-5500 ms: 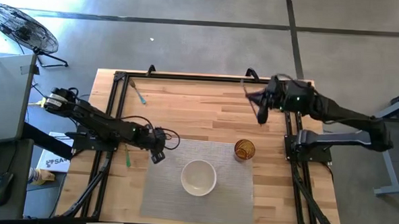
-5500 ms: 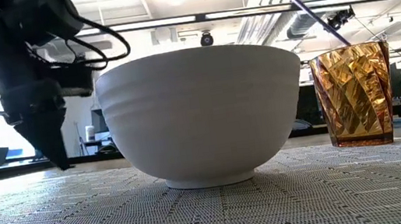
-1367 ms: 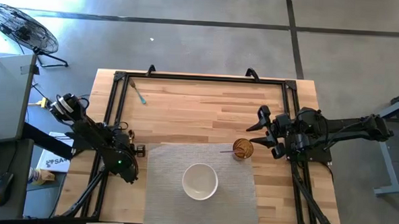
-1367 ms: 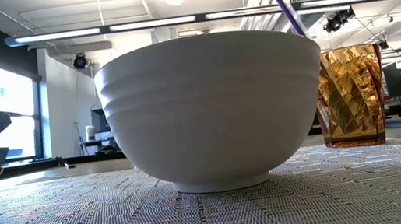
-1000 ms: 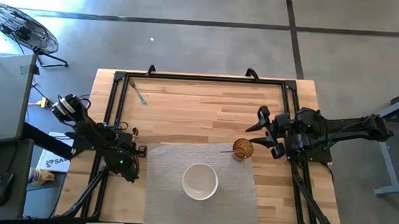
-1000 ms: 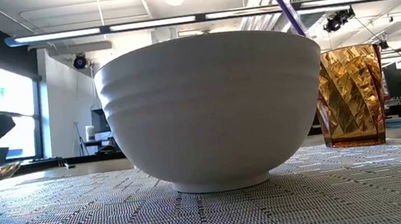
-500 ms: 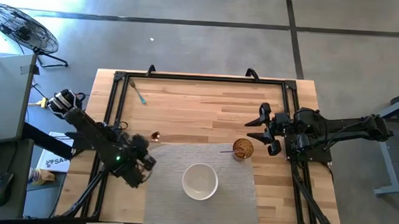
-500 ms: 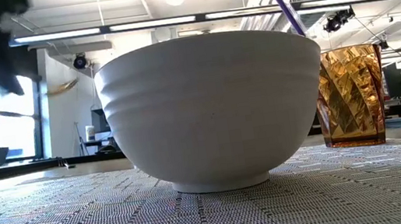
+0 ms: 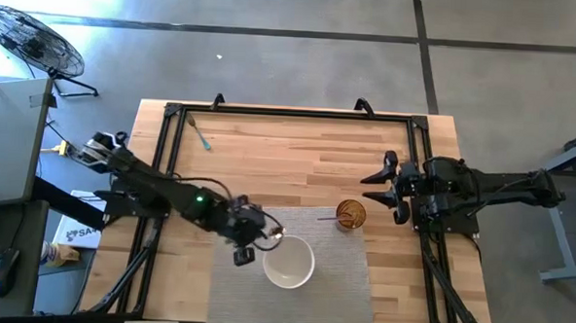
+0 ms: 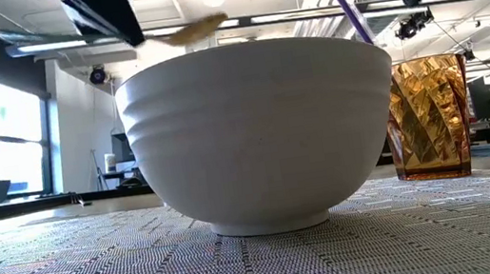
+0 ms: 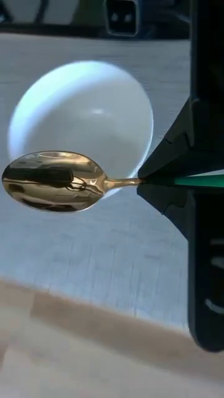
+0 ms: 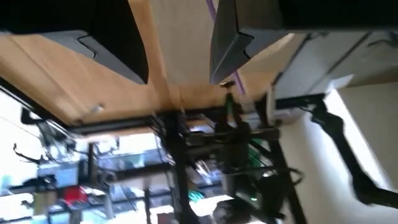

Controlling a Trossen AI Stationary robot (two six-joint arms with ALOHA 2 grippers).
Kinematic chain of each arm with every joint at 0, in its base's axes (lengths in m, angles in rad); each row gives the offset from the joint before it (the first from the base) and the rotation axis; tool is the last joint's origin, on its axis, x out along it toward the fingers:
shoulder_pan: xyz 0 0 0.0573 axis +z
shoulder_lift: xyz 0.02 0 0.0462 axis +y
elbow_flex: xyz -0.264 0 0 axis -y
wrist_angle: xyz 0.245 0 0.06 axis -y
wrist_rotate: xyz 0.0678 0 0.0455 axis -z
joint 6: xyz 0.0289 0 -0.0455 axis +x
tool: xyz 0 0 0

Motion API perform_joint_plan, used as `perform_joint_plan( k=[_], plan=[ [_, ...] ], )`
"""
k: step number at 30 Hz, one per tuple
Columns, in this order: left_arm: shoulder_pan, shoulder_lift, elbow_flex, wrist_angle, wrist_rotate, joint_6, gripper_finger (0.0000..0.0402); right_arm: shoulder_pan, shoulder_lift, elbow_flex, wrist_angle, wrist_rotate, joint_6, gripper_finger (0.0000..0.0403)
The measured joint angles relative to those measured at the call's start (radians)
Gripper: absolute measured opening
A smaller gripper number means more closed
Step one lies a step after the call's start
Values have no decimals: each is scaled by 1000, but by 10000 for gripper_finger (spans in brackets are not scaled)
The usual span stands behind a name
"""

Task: Pick & Place Utensil
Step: Put the green spoon into the white bowl on the gray mat

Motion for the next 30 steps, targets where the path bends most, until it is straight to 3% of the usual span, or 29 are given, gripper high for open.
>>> perform_joint_plan(
  k=[9, 16, 30],
  plan=[
    [54, 237, 227, -32, 210, 170, 9, 0, -64, 0, -116, 62, 4, 165],
    [68, 396, 418, -150, 268, 253, 9, 0, -63, 0, -125, 62, 4, 165],
    [66, 502, 440, -125, 250, 278, 13, 0, -62, 0, -125, 61, 4, 165]
  ],
)
